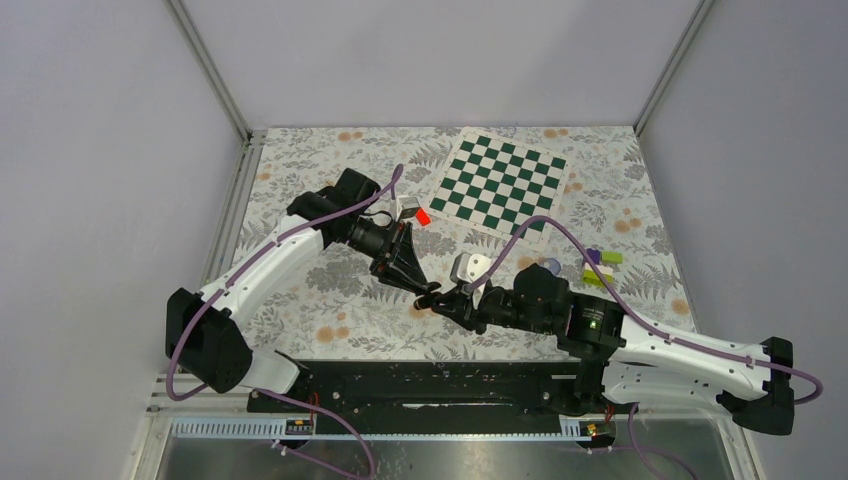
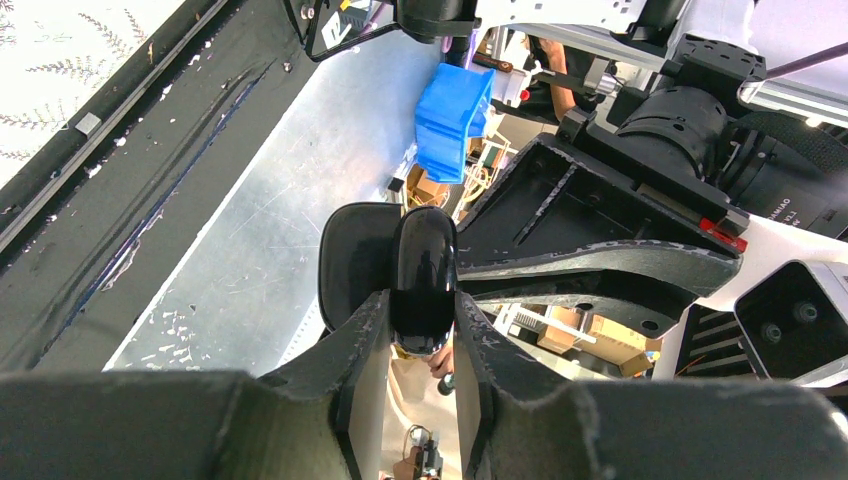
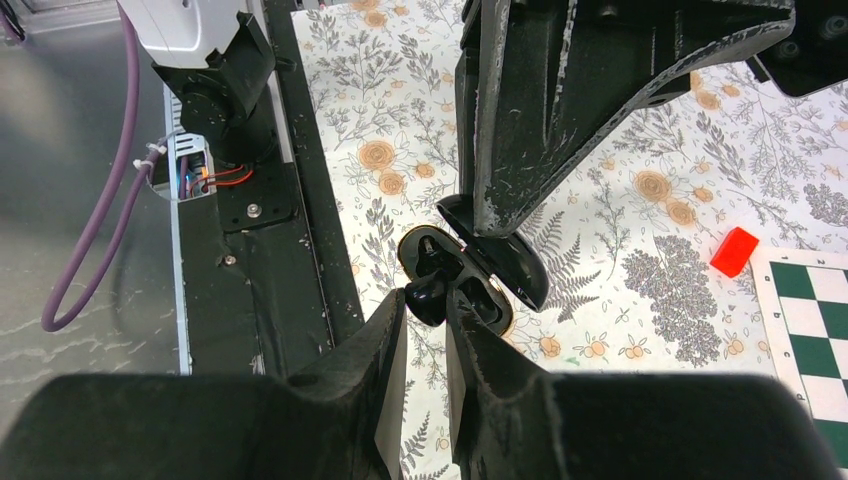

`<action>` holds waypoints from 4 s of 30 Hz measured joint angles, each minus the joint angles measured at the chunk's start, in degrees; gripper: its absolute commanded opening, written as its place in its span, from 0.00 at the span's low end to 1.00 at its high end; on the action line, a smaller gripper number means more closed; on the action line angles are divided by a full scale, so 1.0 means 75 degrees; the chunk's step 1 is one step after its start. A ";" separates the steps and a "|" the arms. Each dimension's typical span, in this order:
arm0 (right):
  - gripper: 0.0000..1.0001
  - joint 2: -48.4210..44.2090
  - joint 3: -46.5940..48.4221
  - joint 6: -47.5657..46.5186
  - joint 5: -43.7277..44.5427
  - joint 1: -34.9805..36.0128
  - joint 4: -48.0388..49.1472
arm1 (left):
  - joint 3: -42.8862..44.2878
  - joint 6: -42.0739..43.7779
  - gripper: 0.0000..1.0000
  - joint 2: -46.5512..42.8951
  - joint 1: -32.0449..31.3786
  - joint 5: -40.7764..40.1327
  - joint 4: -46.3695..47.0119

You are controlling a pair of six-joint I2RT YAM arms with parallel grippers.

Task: Insert the wireless bluetooth earbuds into the charging case
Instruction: Place the earbud in the charging case.

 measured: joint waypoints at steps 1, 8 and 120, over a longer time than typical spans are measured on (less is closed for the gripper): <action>0.00 -0.0017 0.0000 0.0000 0.0000 0.0000 0.0000 | 0.0000 0.0000 0.00 0.0000 0.0000 0.0000 0.0000; 0.00 -0.0125 0.0000 0.0000 0.0000 0.0000 0.0009 | 0.0000 0.0000 0.00 0.0000 0.0000 0.0000 0.0000; 0.00 0.0417 0.0017 0.1804 0.0149 0.0096 0.0679 | 0.0000 0.0058 0.00 -0.0085 -0.0064 0.0044 -0.0032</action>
